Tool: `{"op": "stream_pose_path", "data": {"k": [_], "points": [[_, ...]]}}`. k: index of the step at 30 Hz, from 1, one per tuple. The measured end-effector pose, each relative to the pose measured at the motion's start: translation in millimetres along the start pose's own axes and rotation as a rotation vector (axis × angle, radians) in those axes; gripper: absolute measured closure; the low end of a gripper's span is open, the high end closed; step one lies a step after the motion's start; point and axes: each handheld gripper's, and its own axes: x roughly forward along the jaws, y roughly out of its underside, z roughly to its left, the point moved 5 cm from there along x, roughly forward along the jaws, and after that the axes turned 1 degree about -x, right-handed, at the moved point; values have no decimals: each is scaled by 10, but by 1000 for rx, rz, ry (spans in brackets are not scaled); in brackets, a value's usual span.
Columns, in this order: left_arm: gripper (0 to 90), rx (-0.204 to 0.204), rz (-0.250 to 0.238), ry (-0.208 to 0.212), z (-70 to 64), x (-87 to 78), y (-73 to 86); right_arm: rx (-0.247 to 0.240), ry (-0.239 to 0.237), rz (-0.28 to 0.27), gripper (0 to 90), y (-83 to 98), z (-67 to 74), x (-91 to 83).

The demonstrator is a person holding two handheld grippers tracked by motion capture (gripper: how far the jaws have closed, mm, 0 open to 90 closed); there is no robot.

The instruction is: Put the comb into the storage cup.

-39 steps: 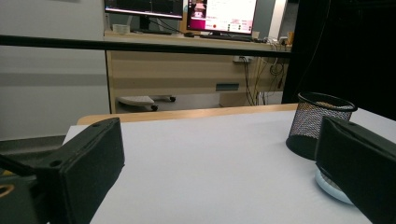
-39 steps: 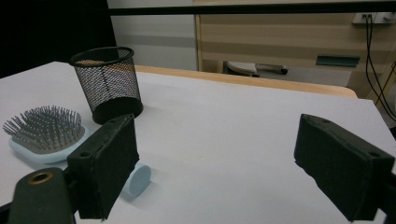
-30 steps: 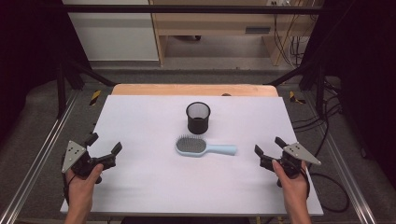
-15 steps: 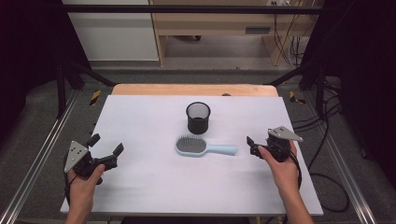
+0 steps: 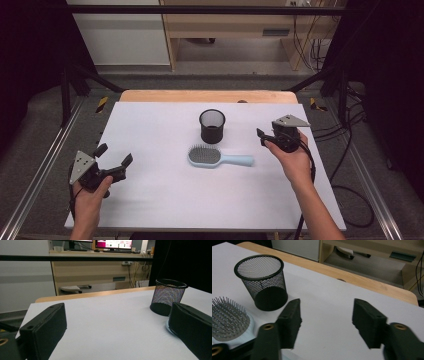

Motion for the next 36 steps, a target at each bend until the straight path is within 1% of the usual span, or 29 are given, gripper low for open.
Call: {"op": "stream_pose_path", "data": {"k": [1, 2, 3, 5, 6, 7, 8, 9, 10, 11, 12, 13, 14, 18, 20, 22, 29, 30, 31, 36], "points": [[19, 0, 0, 0, 0, 0, 0, -2, -4, -2, 495, -10, 13, 20], [19, -1, 0, 0, 0, 1, 1, -2, -4, -2, 495, -10, 13, 20], [19, -1, 1, 1, -1, 2, 1, -8, -7, -1, 593, -19, 32, 63], [19, 1, 1, 3, -5, 5, 0, -10, -20, 6, 651, -11, 48, 98], [19, 1, 1, 3, -5, 5, 0, -7, -26, 9, 674, -6, 59, 116], [19, 0, 1, 4, -6, 6, 1, -7, -26, 9, 674, -6, 59, 116], [19, 0, 1, 5, -9, 9, 1, -13, -33, 11, 722, -1, 75, 149], [19, 0, 1, 5, -9, 9, 1, -13, -33, 11, 722, -1, 75, 149], [19, 0, 2, 6, -11, 12, 2, -15, -34, 10, 741, 0, 80, 159], [19, 3, 4, 7, -12, 15, 3, -18, -44, 9, 788, 1, 94, 184], [19, 3, 4, 7, -12, 15, 3, -18, -44, 9, 788, 1, 94, 184], [19, 4, 4, 8, -14, 16, 4, -13, -55, 13, 819, 6, 110, 206], [19, 5, 5, 8, -16, 17, 4, -9, -61, 16, 832, 9, 117, 214], [19, 8, 7, 11, -23, 21, 6, -6, -72, 19, 864, 13, 140, 244], [19, 10, 8, 11, -25, 26, 8, -1, -76, 35, 881, 25, 156, 267], [19, 11, 9, 12, -27, 28, 9, 3, -75, 39, 888, 32, 161, 278], [19, 22, 12, 22, -51, 34, 8, 31, -96, 115, 900, 160, 228, 390], [19, 22, 12, 22, -51, 34, 8, 24, -98, 129, 900, 180, 236, 404], [19, 23, 13, 23, -54, 35, 9, 24, -98, 129, 900, 180, 236, 404], [19, 26, 16, 27, -67, 44, 14, 21, -114, 186, 900, 300, 321, 477]]}}
